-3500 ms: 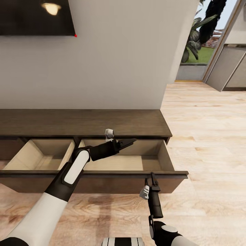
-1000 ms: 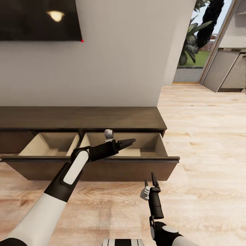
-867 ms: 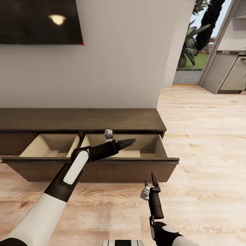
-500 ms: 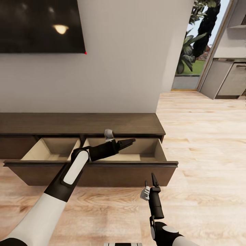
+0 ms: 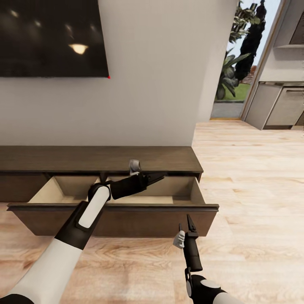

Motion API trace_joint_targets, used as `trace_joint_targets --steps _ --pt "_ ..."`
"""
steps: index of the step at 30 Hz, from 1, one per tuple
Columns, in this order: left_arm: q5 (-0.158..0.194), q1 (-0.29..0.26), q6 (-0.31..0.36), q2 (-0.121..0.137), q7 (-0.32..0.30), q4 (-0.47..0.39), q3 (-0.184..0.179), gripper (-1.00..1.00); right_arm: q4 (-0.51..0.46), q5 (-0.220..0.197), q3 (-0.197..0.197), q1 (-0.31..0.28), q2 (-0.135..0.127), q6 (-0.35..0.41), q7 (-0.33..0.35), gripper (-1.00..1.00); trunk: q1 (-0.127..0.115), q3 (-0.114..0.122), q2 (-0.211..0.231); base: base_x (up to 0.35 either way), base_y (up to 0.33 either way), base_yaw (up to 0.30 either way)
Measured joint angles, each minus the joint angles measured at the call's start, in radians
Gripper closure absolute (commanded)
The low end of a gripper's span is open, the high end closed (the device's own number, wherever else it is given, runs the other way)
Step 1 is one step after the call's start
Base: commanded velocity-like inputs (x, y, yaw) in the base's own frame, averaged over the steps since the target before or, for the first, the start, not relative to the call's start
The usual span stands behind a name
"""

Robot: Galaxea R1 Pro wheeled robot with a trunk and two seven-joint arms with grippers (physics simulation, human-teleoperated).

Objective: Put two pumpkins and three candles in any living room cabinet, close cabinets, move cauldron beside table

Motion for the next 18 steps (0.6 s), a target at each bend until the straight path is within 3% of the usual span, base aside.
trace_joint_targets --steps 7,18 --pt "0.0 0.0 0.0 -0.001 0.0 0.0 0.0 -1.0 0.018 -0.001 0.0 0.004 0.005 -0.057 0.025 -1.0 -0.022 0.023 0.04 0.0 0.0 0.008" --pt "-0.001 0.0 0.0 -0.005 0.003 0.002 -0.001 -1.0 0.094 -0.002 -0.003 0.011 0.007 -0.103 0.031 -1.0 -0.065 0.044 0.117 0.0 0.0 0.144"
